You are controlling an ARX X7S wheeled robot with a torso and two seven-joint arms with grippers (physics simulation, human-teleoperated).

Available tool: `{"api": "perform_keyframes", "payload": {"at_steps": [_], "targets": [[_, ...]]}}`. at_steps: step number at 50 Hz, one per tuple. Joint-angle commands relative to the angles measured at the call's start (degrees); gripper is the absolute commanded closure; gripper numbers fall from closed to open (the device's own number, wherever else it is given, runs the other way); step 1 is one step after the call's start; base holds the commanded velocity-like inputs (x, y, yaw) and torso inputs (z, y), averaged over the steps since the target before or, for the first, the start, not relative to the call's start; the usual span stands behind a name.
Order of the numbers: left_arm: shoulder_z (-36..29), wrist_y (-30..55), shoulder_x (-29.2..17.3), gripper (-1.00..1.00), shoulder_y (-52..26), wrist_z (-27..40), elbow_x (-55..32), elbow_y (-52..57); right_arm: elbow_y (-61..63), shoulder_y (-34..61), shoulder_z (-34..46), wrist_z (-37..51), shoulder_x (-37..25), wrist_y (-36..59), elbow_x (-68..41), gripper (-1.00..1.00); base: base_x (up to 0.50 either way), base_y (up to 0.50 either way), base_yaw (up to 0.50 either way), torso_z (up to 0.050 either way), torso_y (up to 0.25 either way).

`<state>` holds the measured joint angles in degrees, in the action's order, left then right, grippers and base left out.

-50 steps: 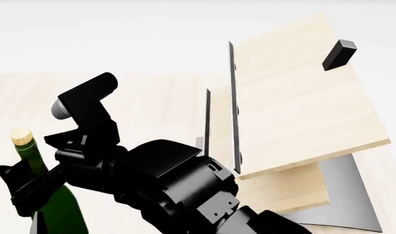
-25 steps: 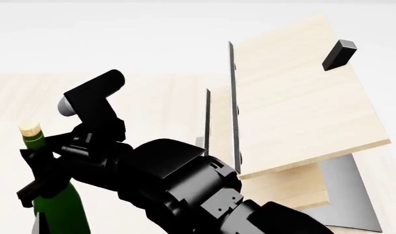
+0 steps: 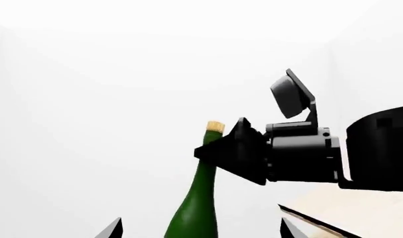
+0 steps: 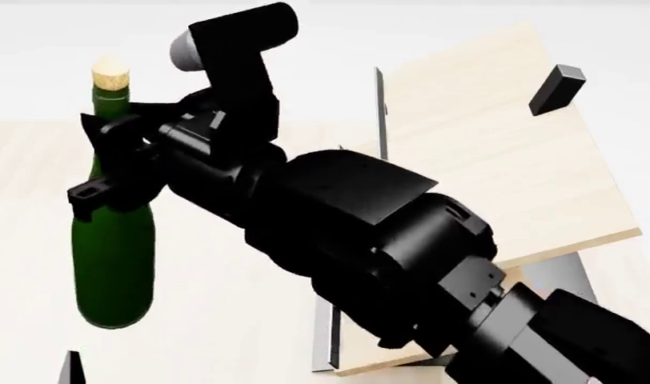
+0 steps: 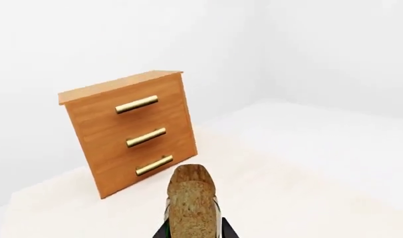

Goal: Put the wine bottle on the wine rack.

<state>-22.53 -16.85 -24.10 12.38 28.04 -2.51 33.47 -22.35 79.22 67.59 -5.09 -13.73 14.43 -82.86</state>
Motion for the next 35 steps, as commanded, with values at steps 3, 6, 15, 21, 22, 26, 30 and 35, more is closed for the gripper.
{"api": "perform_keyframes", "payload": {"at_steps": [3, 6, 15, 21, 22, 26, 30, 35], "targets": [[-0.25, 0.26, -0.05, -1.0, -0.06, 0.11, 0.28, 0.06, 5.16, 2.03, -11.53, 6.36, -7.39, 0.56, -12.71, 1.0, 0.0, 0.0, 0.0, 0.0, 0.003], [-0.37, 0.45, -0.03, -1.0, -0.19, 0.08, 0.36, -0.04, 5.55, 1.2, -14.82, 10.28, -8.62, -1.39, -16.11, 1.0, 0.0, 0.0, 0.0, 0.0, 0.0], [-0.18, 0.57, -0.15, -1.0, -0.39, 0.24, 0.09, -0.09, 8.95, -1.94, -21.42, 18.82, -11.76, -5.55, -23.42, 1.0, 0.0, 0.0, 0.0, 0.0, 0.0], [-0.22, 0.16, -0.11, -1.0, -0.44, 0.32, 0.07, -0.51, 10.64, -2.75, -24.71, 22.81, -14.29, -7.73, -26.2, 1.0, 0.0, 0.0, 0.0, 0.0, 0.0], [-0.33, 0.25, -0.1, -1.0, -0.4, 0.3, 0.14, -0.4, 10.91, -2.97, -25.52, 23.33, -15.0, -8.49, -26.47, 1.0, 0.0, 0.0, 0.0, 0.0, 0.01], [-0.38, 0.42, -0.15, -1.0, -0.33, 0.36, 0.16, -0.15, 10.35, -3.29, -26.76, 23.57, -16.34, -8.89, -27.58, 1.0, 0.0, 0.0, 0.0, 0.0, 0.0], [-0.46, 0.37, -0.18, -1.0, -0.27, 0.4, 0.3, -0.12, 10.19, -3.6, -27.93, 23.74, -17.73, -9.55, -28.15, 1.0, 0.0, 0.0, 0.0, 0.0, 0.0], [-0.59, 0.39, -0.19, -1.0, -0.27, 0.42, 0.41, -0.21, 10.65, -4.0, -29.33, 24.29, -19.43, -10.18, -28.99, 1.0, 0.0, 0.0, 0.0, 0.0, 0.0]]}}
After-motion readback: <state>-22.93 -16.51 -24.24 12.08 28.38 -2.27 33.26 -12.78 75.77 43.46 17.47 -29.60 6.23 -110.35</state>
